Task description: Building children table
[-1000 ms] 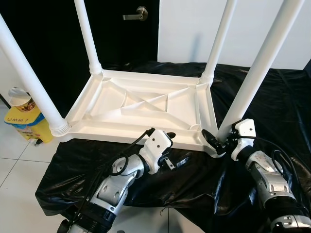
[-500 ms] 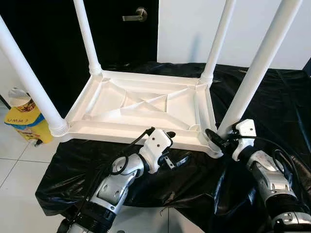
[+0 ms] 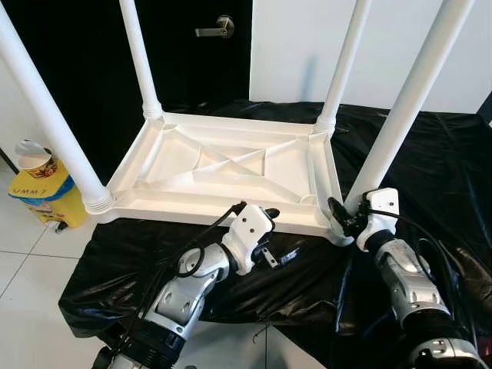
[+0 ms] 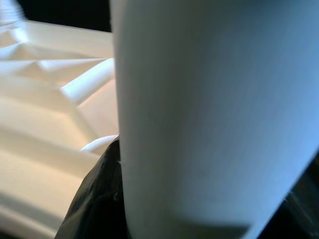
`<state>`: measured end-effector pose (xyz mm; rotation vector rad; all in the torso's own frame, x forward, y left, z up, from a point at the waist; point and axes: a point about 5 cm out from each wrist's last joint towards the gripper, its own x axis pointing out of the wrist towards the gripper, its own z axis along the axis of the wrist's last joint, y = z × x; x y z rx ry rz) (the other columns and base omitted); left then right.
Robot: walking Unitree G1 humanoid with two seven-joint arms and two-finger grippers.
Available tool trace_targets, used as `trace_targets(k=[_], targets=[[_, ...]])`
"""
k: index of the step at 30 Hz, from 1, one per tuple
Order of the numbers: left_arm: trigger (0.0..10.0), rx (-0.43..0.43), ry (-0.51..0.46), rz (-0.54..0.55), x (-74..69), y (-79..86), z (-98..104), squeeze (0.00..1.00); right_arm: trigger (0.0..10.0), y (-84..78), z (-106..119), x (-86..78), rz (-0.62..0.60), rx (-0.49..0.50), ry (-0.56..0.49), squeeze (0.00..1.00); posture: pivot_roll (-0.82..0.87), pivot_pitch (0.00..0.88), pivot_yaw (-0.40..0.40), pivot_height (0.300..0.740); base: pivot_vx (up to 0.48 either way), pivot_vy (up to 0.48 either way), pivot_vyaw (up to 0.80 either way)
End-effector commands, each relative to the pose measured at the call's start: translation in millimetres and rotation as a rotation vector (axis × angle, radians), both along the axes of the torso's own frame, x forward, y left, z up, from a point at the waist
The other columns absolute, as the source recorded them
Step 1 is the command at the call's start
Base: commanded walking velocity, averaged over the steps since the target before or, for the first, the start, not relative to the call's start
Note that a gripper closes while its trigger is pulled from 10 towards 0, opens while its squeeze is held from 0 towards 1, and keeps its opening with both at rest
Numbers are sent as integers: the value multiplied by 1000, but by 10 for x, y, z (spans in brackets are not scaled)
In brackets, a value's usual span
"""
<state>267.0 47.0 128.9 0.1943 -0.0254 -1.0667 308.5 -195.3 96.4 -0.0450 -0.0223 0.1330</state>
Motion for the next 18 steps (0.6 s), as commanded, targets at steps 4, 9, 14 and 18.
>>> trace_targets(k=[4,9,14,18], targets=[[10000,7,0,16,2,13,-23,0,10000,-70,-197,-93,-129,2,92,0,-1,0,-52,740,0,0,0],[10000,12,3,11,-15,19,-30,0,10000,101,-234,-166,-330,32,74,0,6,0,-59,740,0,0,0],[10000,11,5,11,-24,21,-34,0,10000,243,-278,-183,-356,80,108,0,12,0,-63,740,0,0,0],[10000,10,7,11,-32,12,-41,0,10000,256,-244,-172,-340,94,94,0,14,0,-62,740,0,0,0]])
